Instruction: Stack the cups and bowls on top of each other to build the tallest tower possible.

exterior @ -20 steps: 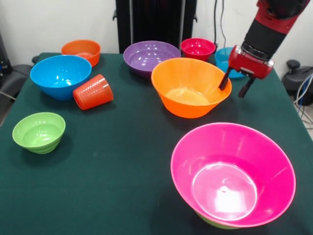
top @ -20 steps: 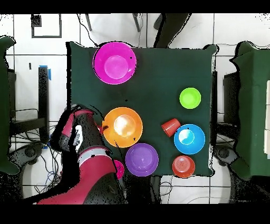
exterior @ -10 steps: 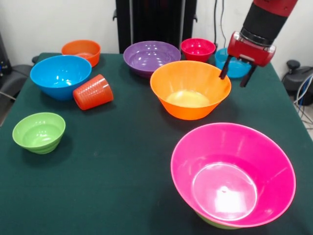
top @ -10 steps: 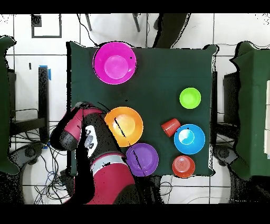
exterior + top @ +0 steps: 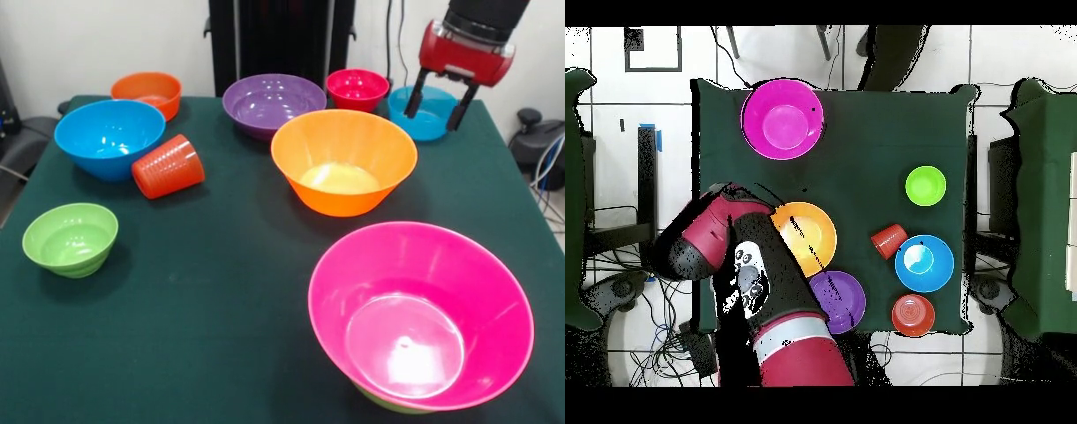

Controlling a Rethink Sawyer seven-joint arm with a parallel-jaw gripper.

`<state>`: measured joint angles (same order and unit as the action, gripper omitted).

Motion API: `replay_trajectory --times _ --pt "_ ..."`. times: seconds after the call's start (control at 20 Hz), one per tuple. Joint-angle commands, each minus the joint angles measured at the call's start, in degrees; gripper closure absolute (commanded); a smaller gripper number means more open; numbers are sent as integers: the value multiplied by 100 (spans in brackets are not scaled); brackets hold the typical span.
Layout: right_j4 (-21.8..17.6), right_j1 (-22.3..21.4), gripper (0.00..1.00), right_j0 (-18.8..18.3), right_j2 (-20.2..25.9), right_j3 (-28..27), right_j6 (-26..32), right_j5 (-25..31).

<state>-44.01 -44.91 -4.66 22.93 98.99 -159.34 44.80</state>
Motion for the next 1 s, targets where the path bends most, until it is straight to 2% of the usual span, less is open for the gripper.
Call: replay_trajectory --times 0.05,0.4,0.7,1.0 --pt "196 -314 0 -206 571 104 2037 629" --pt "-52 -251 0 -593 627 -237 2862 602" --pt "-238 -7 0 -1036 748 -650 3689 569" --pt "-349 123 0 -1430 828 -804 4325 406"
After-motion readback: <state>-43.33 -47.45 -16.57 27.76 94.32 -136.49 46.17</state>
